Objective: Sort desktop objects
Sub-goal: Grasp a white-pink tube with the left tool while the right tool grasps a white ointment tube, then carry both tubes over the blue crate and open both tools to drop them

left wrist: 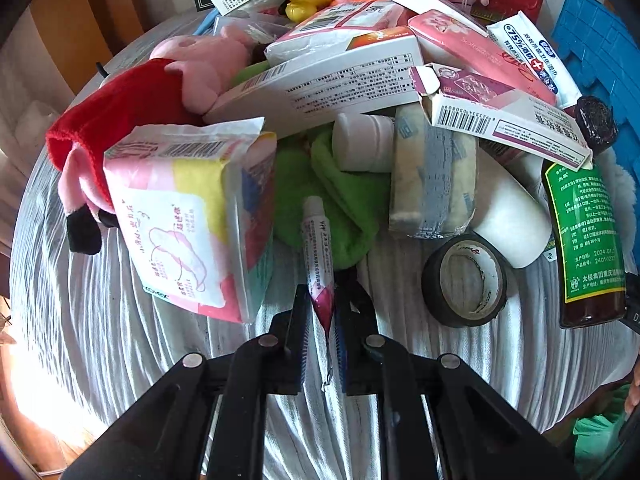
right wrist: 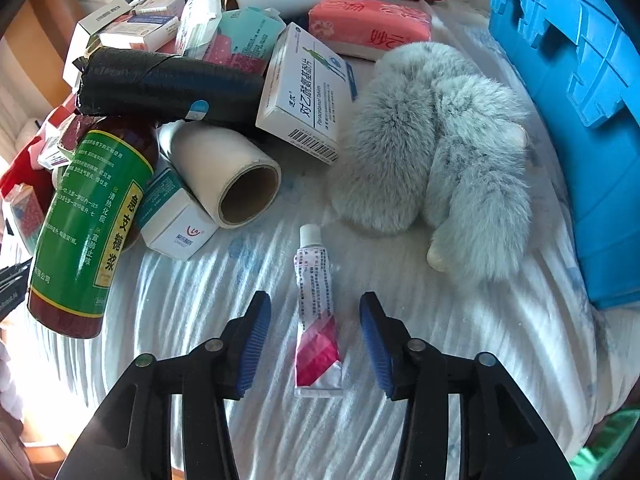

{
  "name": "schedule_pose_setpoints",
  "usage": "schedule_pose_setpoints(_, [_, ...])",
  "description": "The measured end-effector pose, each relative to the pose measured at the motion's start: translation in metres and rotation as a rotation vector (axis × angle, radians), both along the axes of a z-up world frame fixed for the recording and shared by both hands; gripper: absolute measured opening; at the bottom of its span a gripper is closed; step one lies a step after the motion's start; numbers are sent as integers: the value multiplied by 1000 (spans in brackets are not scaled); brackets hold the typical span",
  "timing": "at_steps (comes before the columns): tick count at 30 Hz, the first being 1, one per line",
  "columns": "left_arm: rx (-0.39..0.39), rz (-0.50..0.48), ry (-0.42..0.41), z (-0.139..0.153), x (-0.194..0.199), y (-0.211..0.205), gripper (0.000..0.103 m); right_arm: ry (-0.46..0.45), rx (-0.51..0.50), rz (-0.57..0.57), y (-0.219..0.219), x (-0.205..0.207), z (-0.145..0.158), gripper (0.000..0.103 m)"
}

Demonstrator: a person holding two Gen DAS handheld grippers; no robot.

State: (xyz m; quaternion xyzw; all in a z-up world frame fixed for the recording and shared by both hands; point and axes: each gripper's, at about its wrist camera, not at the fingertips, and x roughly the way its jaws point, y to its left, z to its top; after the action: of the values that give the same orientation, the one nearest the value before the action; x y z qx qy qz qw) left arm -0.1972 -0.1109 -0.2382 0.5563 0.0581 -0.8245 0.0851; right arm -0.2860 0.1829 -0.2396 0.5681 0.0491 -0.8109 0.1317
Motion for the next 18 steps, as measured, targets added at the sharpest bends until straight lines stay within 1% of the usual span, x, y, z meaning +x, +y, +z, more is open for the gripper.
schedule_pose_setpoints(2, [-14, 13, -20, -6, -4, -1, 12, 1, 0, -7, 1, -3, 0, 47])
schedule_pose_setpoints(5, [-19, 19, -6, -8, -7, -1, 12, 13, 12, -14, 2, -7, 0, 45])
schedule_pose_setpoints(6, [-24, 19, -4, -9, -6, 0, 12, 20, 20, -9, 1, -8, 0, 41])
schedule_pose_setpoints(7, [-29, 14, -1, -9, -4, 1, 12, 30, 35, 1, -1, -9, 0, 31])
schedule_pose_setpoints(9, [-36, 0, 22, -7, 6, 3, 12, 43, 58, 28, -6, -9, 1, 18])
schedule_pose_setpoints(12, [-55, -15, 68, 8, 25, 7, 11, 45, 18, 40, -6, -3, 9, 18])
schedule_pose_setpoints(16, [-70, -34, 165, 44, 51, 11, 11, 79, -52, 39, -7, 6, 32, 18])
schedule_pose_setpoints(17, [-76, -40, 194, 55, 45, 27, 11, 97, -63, 38, -21, 13, 38, 18])
schedule_pose_setpoints(18, [-78, -47, 224, 68, 40, 13, 11, 119, -74, 40, -21, 15, 48, 18])
